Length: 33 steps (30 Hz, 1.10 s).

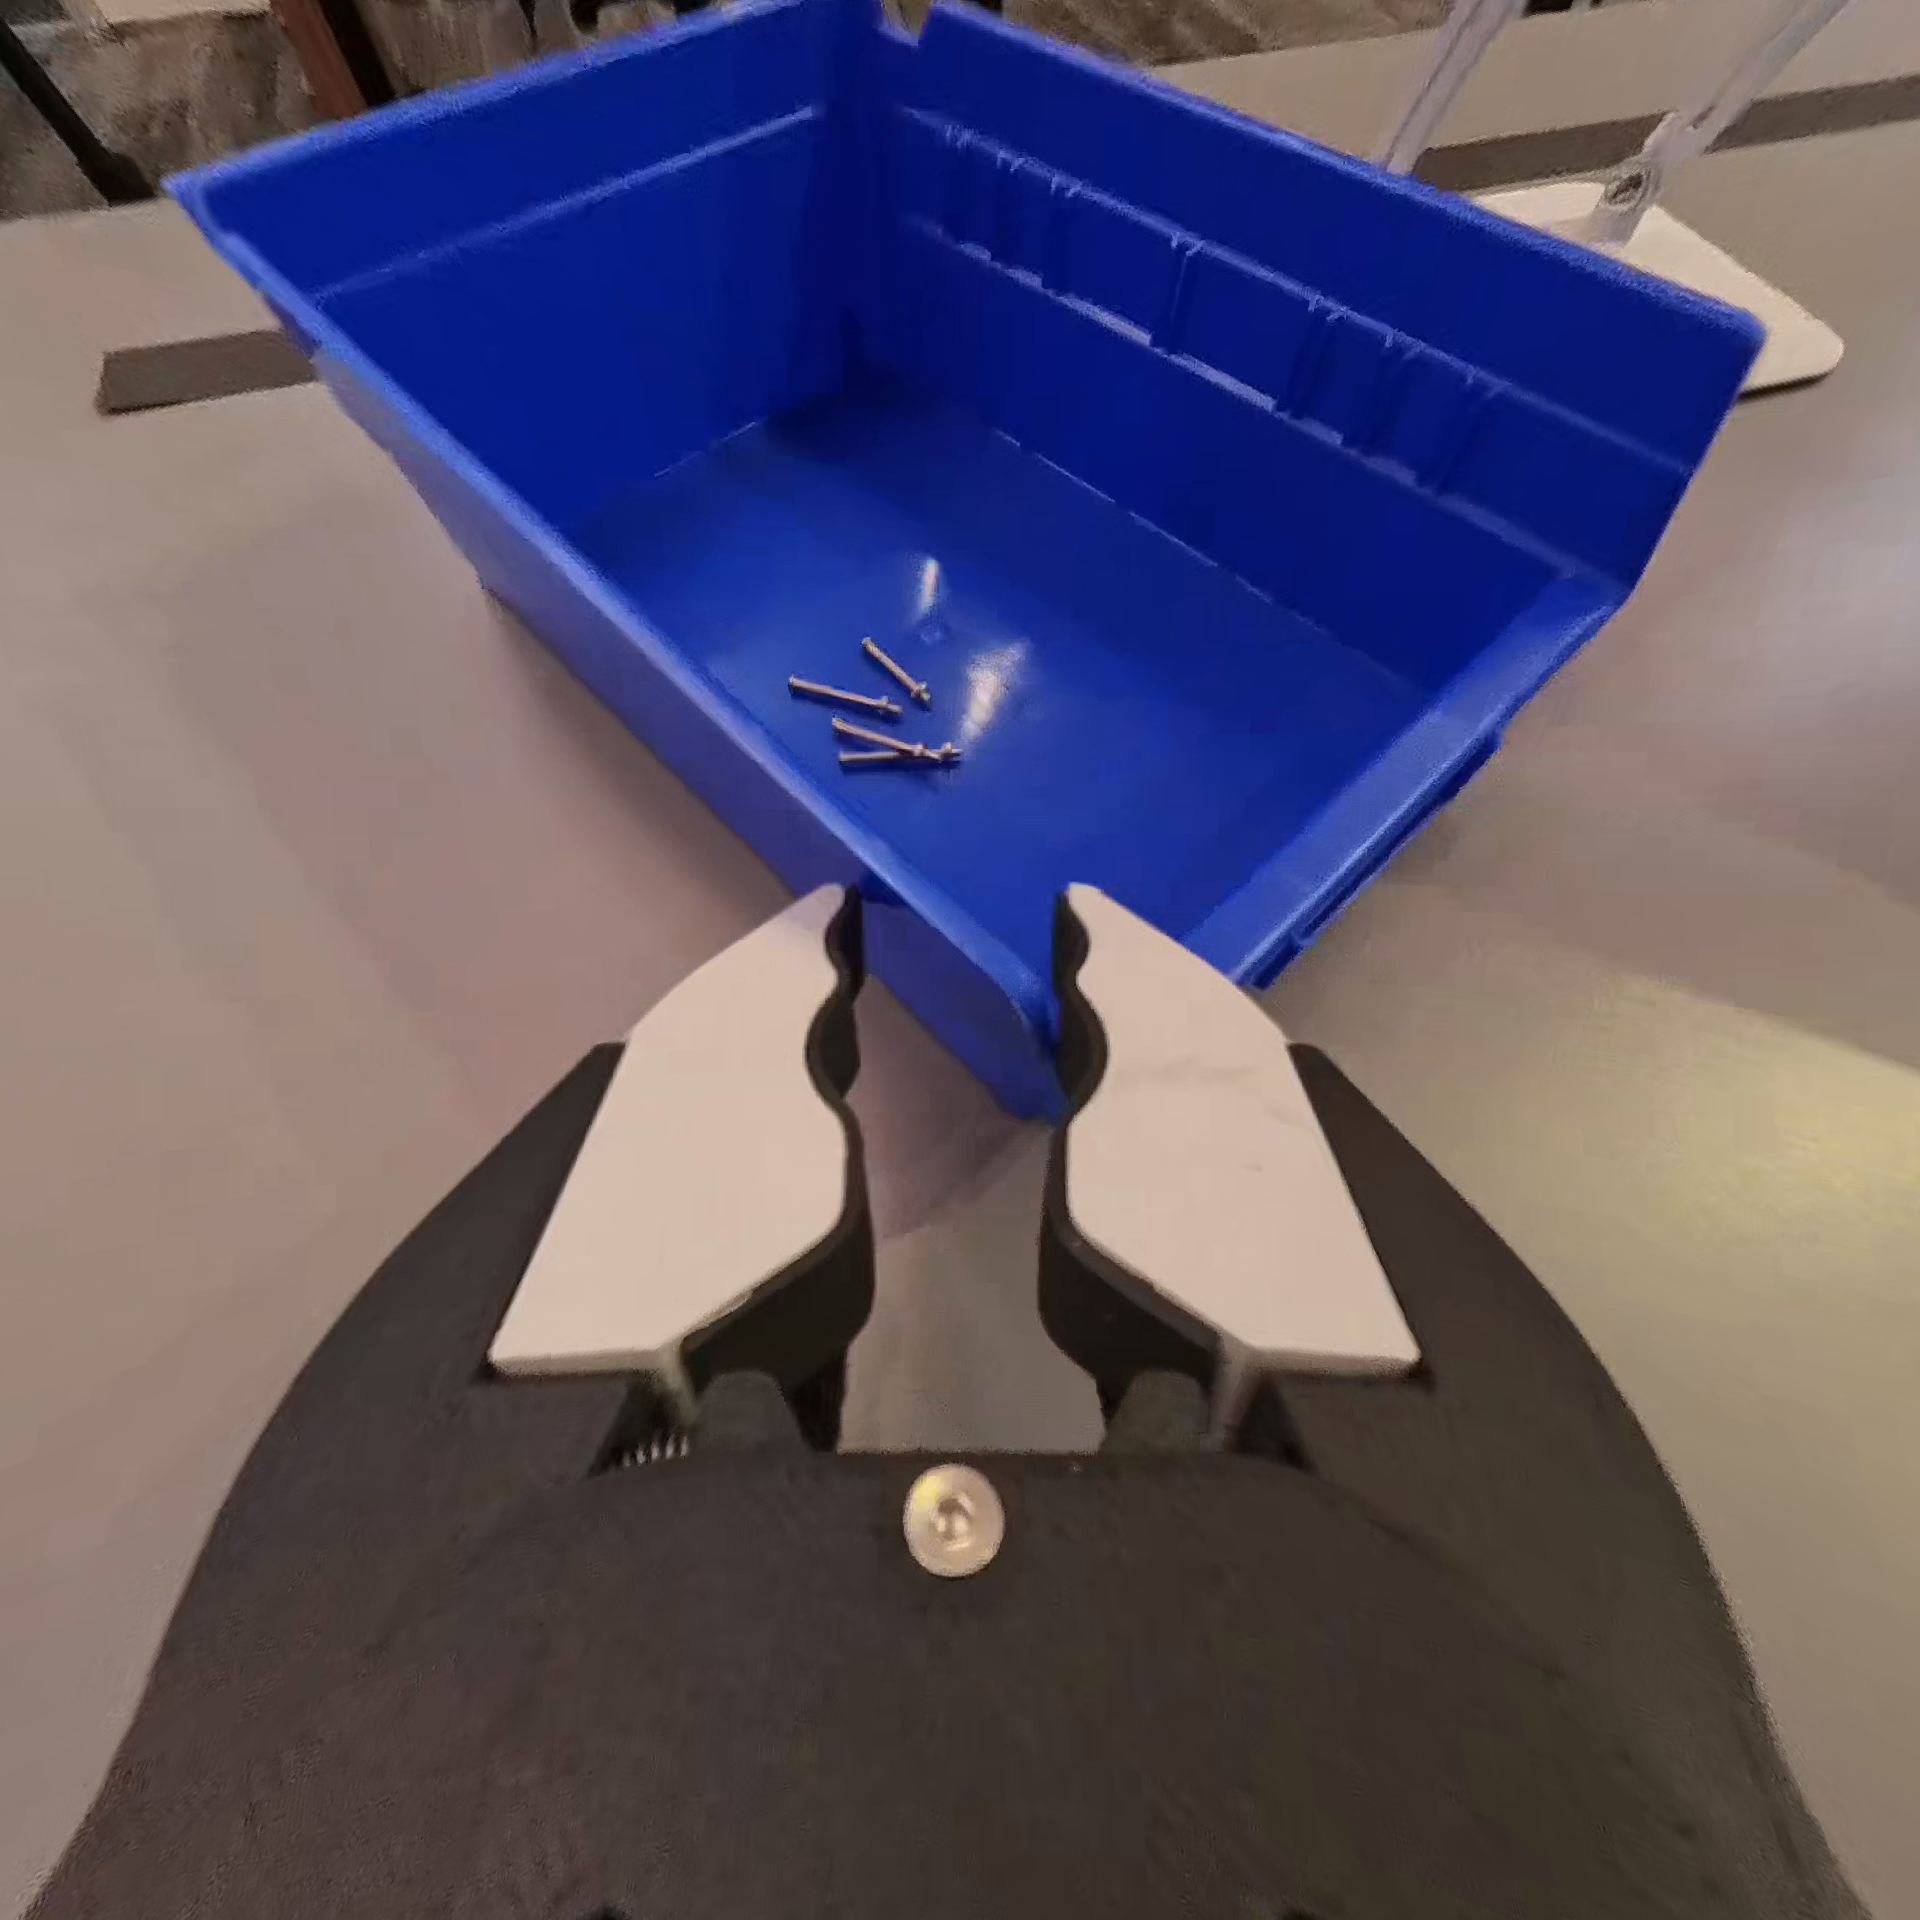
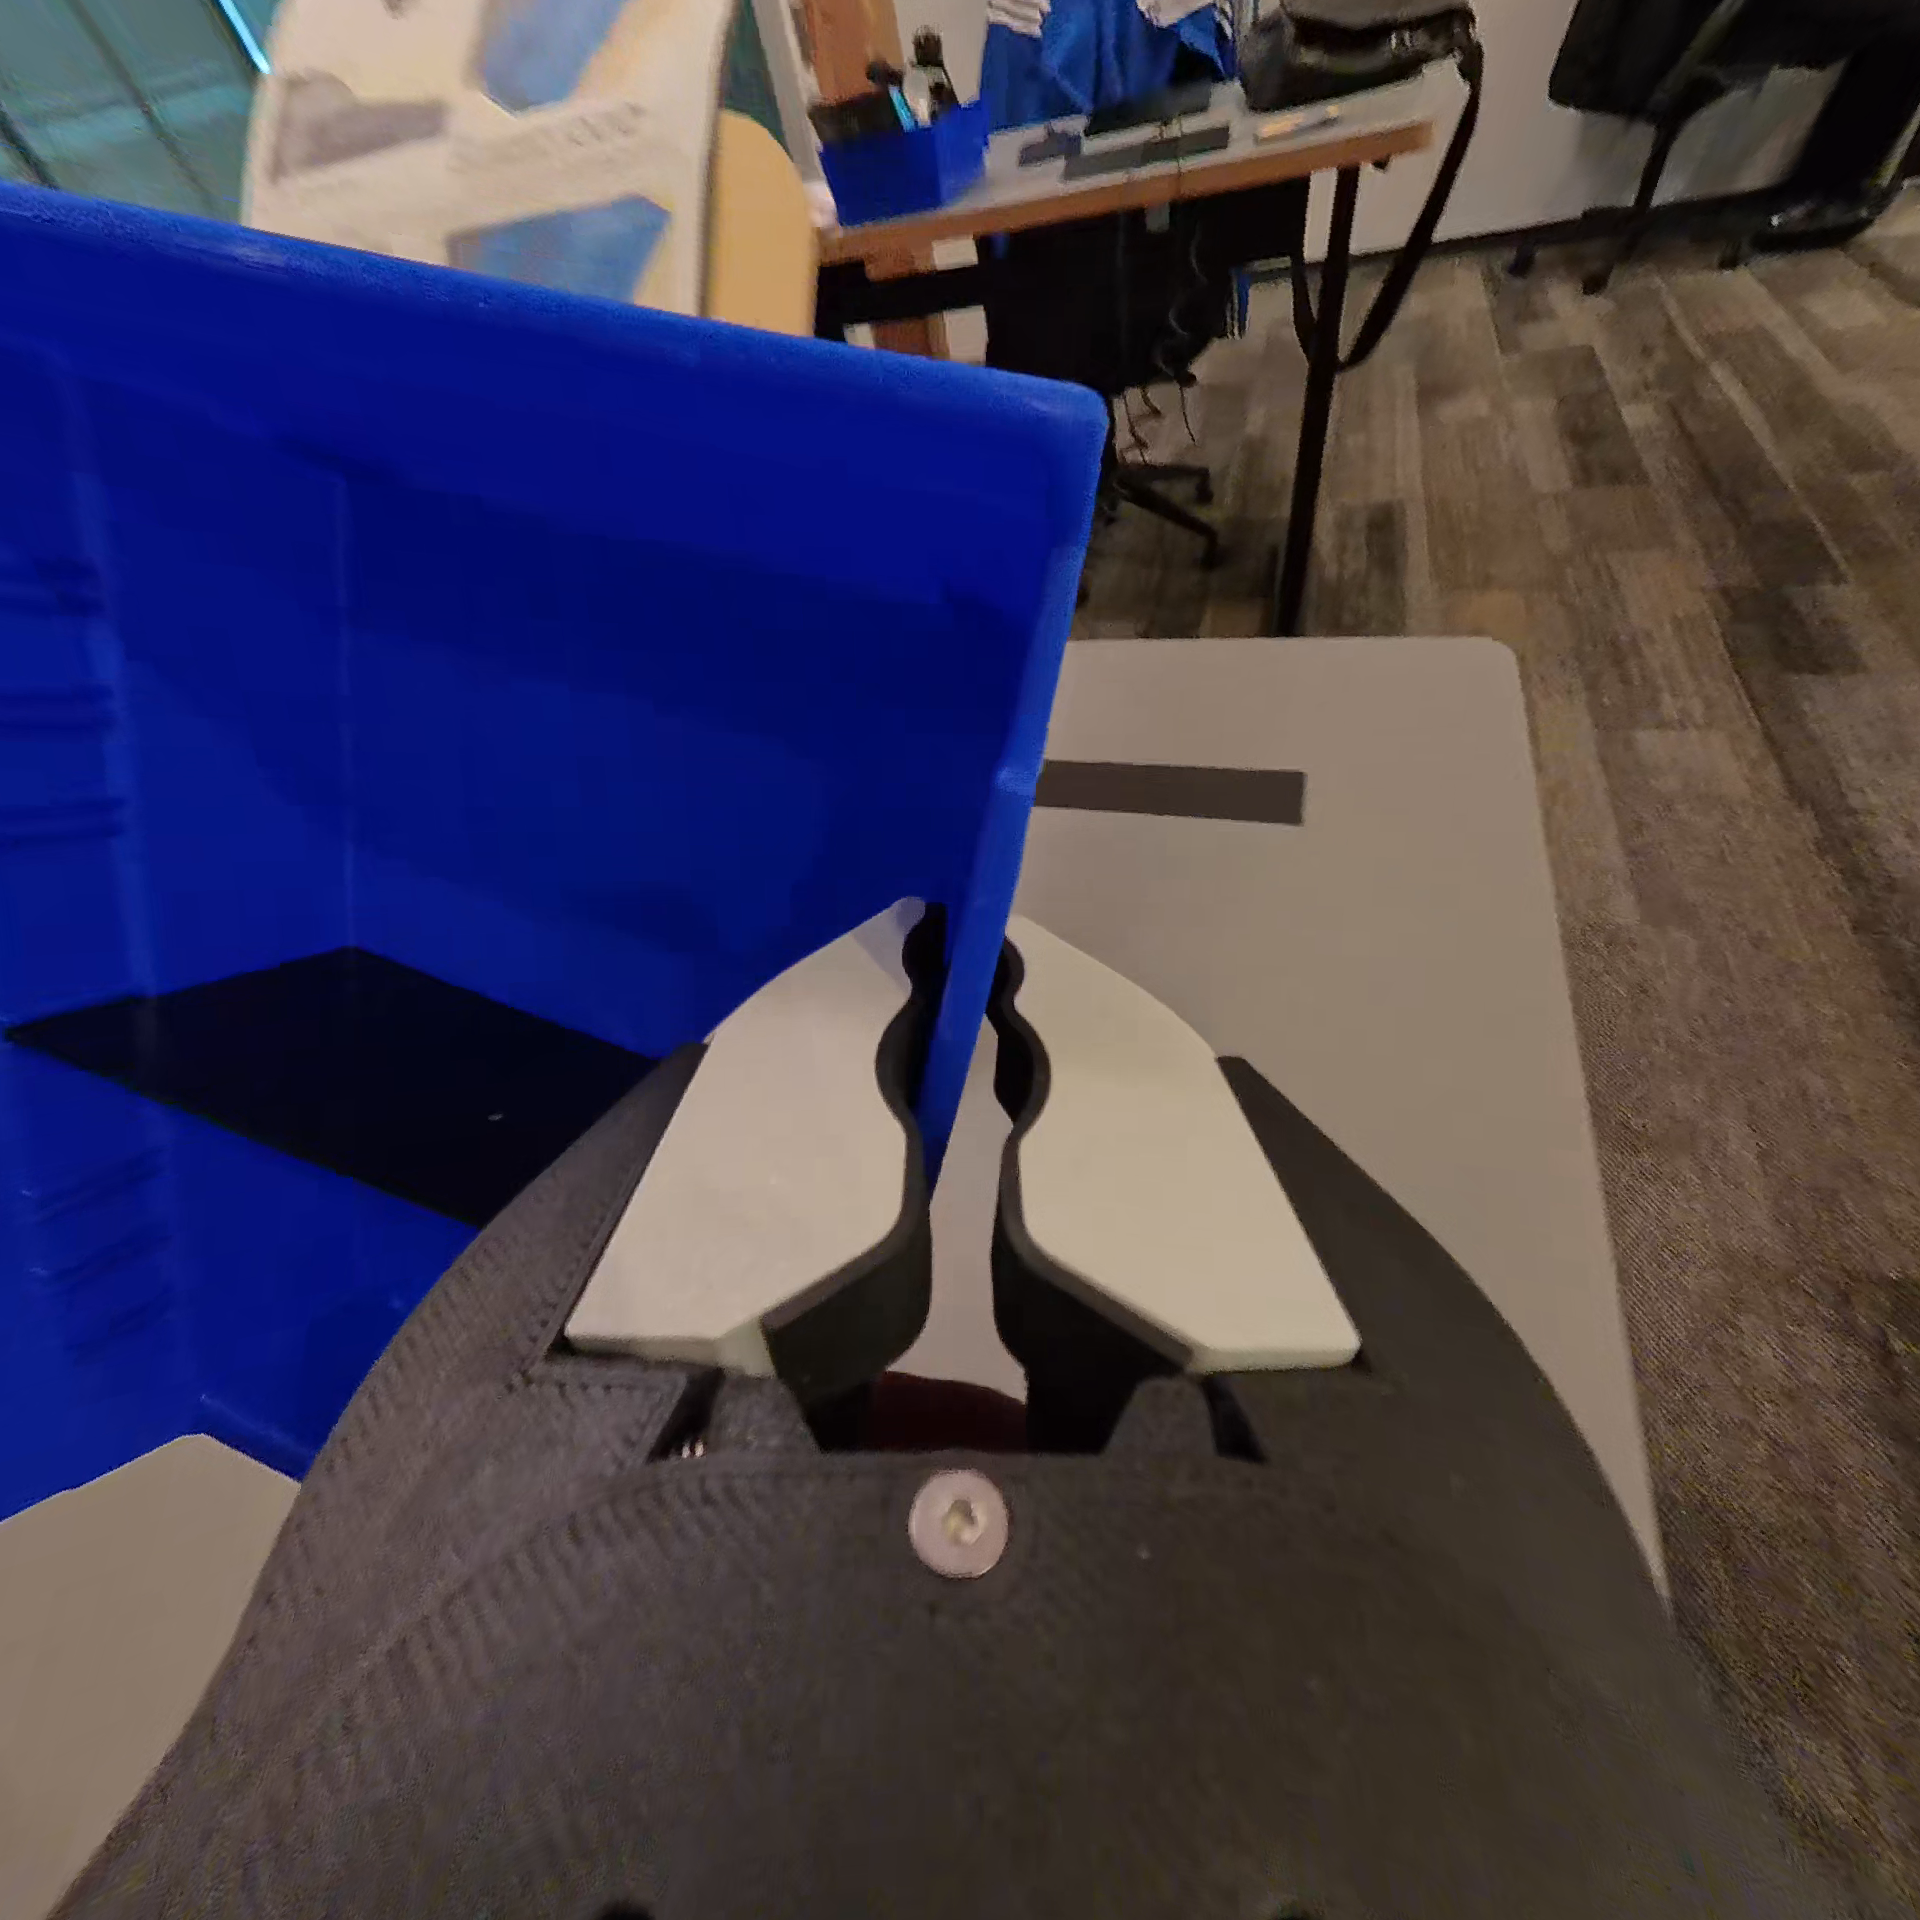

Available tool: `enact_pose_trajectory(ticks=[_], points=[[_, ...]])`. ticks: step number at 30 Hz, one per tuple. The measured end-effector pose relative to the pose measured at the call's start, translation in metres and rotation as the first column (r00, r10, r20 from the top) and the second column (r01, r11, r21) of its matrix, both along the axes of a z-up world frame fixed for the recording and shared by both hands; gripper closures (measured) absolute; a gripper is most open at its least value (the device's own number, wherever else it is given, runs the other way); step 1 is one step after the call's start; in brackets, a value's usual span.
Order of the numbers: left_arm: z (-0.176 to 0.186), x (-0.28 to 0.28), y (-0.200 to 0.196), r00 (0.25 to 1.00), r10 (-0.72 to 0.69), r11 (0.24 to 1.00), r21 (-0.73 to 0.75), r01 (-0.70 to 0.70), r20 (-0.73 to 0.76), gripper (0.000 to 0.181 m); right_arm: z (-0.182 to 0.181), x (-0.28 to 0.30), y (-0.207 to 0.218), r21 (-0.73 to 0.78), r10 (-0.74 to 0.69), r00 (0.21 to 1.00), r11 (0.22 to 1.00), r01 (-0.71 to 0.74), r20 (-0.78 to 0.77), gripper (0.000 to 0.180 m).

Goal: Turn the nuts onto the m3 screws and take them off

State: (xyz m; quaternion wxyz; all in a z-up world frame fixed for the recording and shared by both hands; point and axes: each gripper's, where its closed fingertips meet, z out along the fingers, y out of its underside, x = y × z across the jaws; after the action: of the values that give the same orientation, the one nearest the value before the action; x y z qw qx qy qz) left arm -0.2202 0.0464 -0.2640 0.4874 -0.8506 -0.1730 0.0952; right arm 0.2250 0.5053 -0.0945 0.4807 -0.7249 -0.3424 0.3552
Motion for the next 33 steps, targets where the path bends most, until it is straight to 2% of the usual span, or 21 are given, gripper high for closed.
enact_pose_trajectory(ticks=[5,8,12,14,20,25,29,33], points=[[-0.002,-0.021,0.007,1.0,0.017,1.0,-0.005,-0.017,-0.007,0.155,-0.035,0.015,0.041,-0.08,0.015,0.993,0.997,-0.005,0.118,0.173],[-0.002,-0.046,0.002,0.996,0.063,0.997,-0.04,-0.065,-0.055,0.169,-0.059,0.013,0.063,-0.128,0.032,0.977,0.992,-0.005,0.211,0.173],[-0.002,-0.07,-0.006,0.994,0.109,0.994,0.002,-0.109,0.006,0.178,-0.09,0.001,0.092,-0.199,0.059,0.944,0.98,0.007,0.325,0.173],[-0.001,-0.071,-0.005,0.993,0.103,0.994,0.038,-0.106,0.059,0.179,-0.101,-0.008,0.101,-0.243,0.1,0.924,0.97,-0.007,0.37,0.173],[-0.001,-0.087,-0.013,0.981,0.185,0.98,0.056,-0.189,0.064,0.179,-0.136,-0.032,0.134,-0.33,0.179,0.822,0.944,0.011,0.541,0.173],[0.001,-0.112,-0.031,0.952,0.301,0.952,0.048,-0.304,0.057,0.179,-0.161,-0.054,0.155,-0.398,0.24,0.759,0.917,0.028,0.605,0.173],[-0.002,-0.117,-0.034,0.942,0.331,0.942,0.048,-0.333,0.055,0.179,-0.181,-0.061,0.167,-0.448,0.278,0.717,0.893,0.053,0.639,0.173],[-0.002,-0.115,-0.033,0.939,0.338,0.938,0.058,-0.341,0.06,0.179,-0.184,-0.064,0.18,-0.448,0.267,0.722,0.891,0.067,0.639,0.174]])
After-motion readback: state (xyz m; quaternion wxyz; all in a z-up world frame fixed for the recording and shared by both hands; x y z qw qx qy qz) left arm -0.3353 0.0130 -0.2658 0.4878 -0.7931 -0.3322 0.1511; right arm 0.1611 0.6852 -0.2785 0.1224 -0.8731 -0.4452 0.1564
